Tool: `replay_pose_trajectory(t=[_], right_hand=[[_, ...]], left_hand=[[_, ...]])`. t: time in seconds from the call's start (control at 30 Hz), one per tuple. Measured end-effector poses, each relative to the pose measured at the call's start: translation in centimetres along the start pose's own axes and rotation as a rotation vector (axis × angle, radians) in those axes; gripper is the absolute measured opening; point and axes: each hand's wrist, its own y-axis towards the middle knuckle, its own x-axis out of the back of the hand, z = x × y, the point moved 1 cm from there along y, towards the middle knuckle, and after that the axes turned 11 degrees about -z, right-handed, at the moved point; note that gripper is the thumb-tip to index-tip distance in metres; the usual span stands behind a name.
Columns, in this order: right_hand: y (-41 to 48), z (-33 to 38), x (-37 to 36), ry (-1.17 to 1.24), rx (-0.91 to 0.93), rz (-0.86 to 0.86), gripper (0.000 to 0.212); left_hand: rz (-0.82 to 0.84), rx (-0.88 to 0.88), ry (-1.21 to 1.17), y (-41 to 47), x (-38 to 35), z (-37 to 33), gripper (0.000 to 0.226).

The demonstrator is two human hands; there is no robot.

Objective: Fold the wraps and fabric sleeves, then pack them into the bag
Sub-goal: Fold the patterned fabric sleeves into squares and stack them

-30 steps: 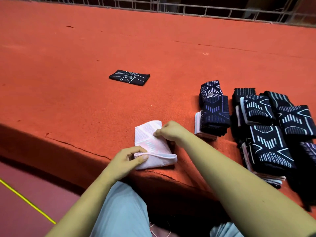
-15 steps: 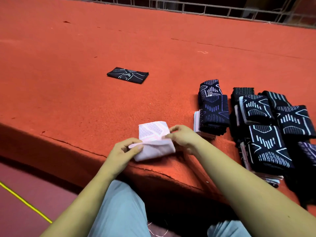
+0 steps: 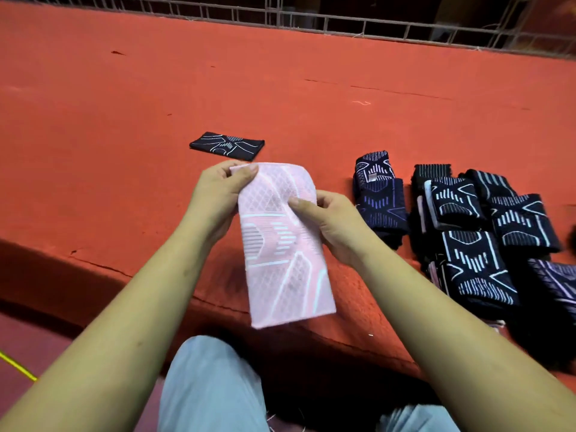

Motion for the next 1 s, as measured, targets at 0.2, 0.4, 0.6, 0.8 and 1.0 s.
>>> replay_pose_trajectory(t=[0.2, 0.4, 0.6, 0.8, 1.0], right_hand=[[1.6, -6.6, 1.4, -0.723, 0.007, -0.272, 0.034], [-2.3, -9.3, 4.7, -0.968, 0.365, 0.045, 0.024], [-5.6, -10.1, 5.9, -0.996, 0.438, 0.358, 0.055], [-6.6, -10.0, 6.7, -0.927, 0.455, 0.411, 0.058], [-7.1, -10.7, 7.5, -0.832, 0.449, 0.29, 0.036]], left_hand=[[-0.087, 0.011, 0.626, 1.1, 1.9, 8.8, 0.048], [0.498, -0.52, 0.858, -4.4, 4.4, 11.9, 0.035], [0.726, -0.453, 0.865, -6.7, 5.0, 12.0, 0.047], [0.765, -0.514, 0.986, -8.1, 6.3, 12.5, 0.076], [0.603, -0.451, 0.752, -8.5, 6.6, 12.1, 0.023]])
